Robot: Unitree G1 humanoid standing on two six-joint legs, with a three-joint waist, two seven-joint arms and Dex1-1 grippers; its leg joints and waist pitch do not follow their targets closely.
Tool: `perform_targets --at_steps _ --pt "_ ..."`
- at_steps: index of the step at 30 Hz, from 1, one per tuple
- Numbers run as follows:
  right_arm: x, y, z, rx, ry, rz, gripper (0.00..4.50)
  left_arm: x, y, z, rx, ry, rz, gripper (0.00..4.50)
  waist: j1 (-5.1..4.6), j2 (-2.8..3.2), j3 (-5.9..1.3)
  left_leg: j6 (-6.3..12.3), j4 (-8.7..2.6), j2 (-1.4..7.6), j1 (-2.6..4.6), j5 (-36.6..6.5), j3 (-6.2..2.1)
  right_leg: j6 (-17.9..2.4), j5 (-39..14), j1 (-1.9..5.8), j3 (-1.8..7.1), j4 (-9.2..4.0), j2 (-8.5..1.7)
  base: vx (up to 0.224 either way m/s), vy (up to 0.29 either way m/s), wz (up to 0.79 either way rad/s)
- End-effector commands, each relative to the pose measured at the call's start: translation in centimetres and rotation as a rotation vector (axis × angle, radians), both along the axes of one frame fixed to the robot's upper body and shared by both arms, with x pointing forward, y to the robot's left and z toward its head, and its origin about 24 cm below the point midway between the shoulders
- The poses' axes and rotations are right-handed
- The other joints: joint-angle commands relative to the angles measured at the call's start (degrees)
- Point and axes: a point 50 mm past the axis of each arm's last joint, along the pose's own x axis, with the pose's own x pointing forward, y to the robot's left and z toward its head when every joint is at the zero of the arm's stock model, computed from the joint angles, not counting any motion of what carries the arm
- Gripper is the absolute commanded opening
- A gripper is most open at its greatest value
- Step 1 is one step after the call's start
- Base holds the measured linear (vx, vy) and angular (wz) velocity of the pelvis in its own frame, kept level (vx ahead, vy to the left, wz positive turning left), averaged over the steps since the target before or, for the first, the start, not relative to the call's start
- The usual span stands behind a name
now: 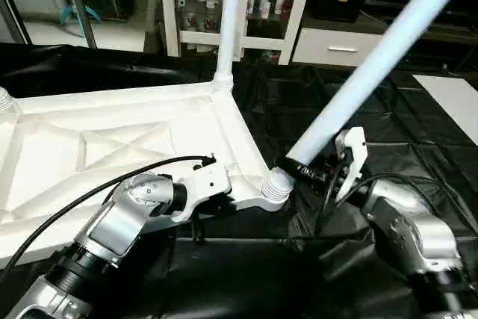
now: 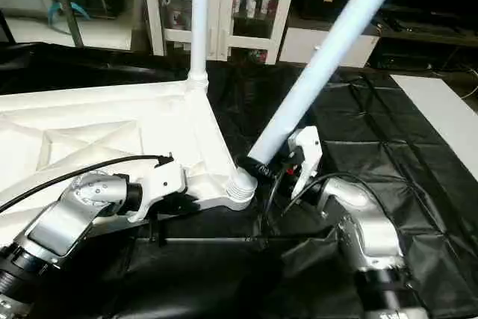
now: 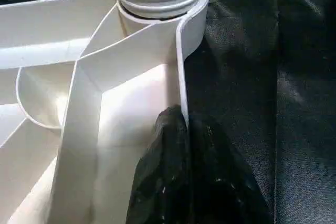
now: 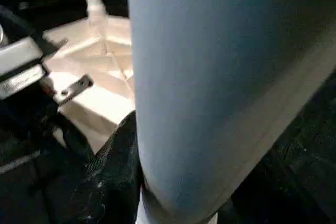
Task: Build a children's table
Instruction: Insert table leg to table base
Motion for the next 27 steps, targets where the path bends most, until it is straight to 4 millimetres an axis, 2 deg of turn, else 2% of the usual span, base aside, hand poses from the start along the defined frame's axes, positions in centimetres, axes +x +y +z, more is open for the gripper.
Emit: perform_targets --at_steps 1,5,6,7,9,15,24,25,27 --pt "-1.1 -0.6 -2.4 -0.109 0.101 0.013 1.82 -0.2 0.9 -1.7 0.077 0.048 0.039 0.0 -0.55 1.0 -1.83 -6.88 -6.13 5.84 2.32 -24.9 -3.46 -7.5 -14.3 -0.93 2.08 -4.91 -3.84 0.0 0.0 0.0" --pt "-1.2 -0.3 -2.4 -0.135 0.09 0.04 1.82 -0.1 0.9 -1.7 0.077 0.047 0.041 0.0 -0.57 0.98 -1.7 -7.27 -6.16 5.88 2.48 -27.2 -3.63 -7.1 -17.2 -1.16 2.2 -5.26 -3.99 0.0 0.0 0.0" --pt "-1.3 -0.2 -2.4 -0.139 0.09 0.048 1.82 -0.1 0.9 -1.7 0.077 0.046 0.042 0.0 -0.59 0.93 -1.72 -7.24 -6.2 5.9 2.38 -27.1 -3.67 -7.0 -17.0 -1.08 2.2 -5.25 -3.98 0.0 0.0 0.0" --pt "-1.3 0.0 -2.4 -0.148 0.094 0.069 1.82 -0.1 0.9 -1.7 0.077 0.046 0.043 0.0 -0.6 0.64 -1.72 -7.1 -6.2 5.93 2.38 -26.9 -3.62 -7.1 -16.7 -1.09 2.19 -5.26 -3.96 0.0 0.0 0.0" --pt "-1.5 0.2 -2.4 -0.154 0.111 0.102 1.82 -0.1 0.9 -1.7 0.076 0.044 0.045 0.0 -0.49 0.85 -1.69 -6.95 -6.2 5.96 2.48 -26.5 -3.58 -7.1 -16.2 -1.15 2.22 -5.2 -3.94 0.0 0.0 0.0" --pt "-1.6 0.8 -2.3 -0.168 0.147 0.166 1.82 -0.1 0.9 -1.7 0.077 0.043 0.041 0.0 -0.41 0.86 -1.74 -6.88 -6.16 5.92 2.52 -25.7 -3.41 -7.5 -14.2 -1.12 2.22 -5.07 -3.87 0.0 0.0 0.0" --pt "-0.7 1.6 -1.8 -0.17 0.232 0.242 1.82 -0.2 0.8 -1.7 0.077 0.046 0.033 0.0 -0.48 0.89 -1.72 -7.2 -6.25 5.93 2.38 -25.4 -3.57 -7.7 -15.2 -0.92 2.16 -5.02 -3.93 0.0 0.0 0.0" --pt "-0.4 1.5 -1.8 -0.172 0.245 0.235 1.82 -0.2 0.8 -1.7 0.076 0.046 0.032 0.0 -0.51 0.66 -1.82 -7.23 -6.18 5.92 2.51 -25.3 -3.49 -7.8 -14.9 -0.99 2.11 -4.95 -3.9 0.0 0.0 0.0" --pt "0.3 1.2 -2.0 -0.169 0.262 0.187 1.82 -0.2 0.8 -1.8 0.075 0.047 0.033 0.0 -0.51 0.76 -1.74 -7.34 -6.11 5.87 2.48 -25.5 -3.46 -8.0 -15.5 -1.13 2.22 -5.05 -4.05 0.0 0.0 0.0"
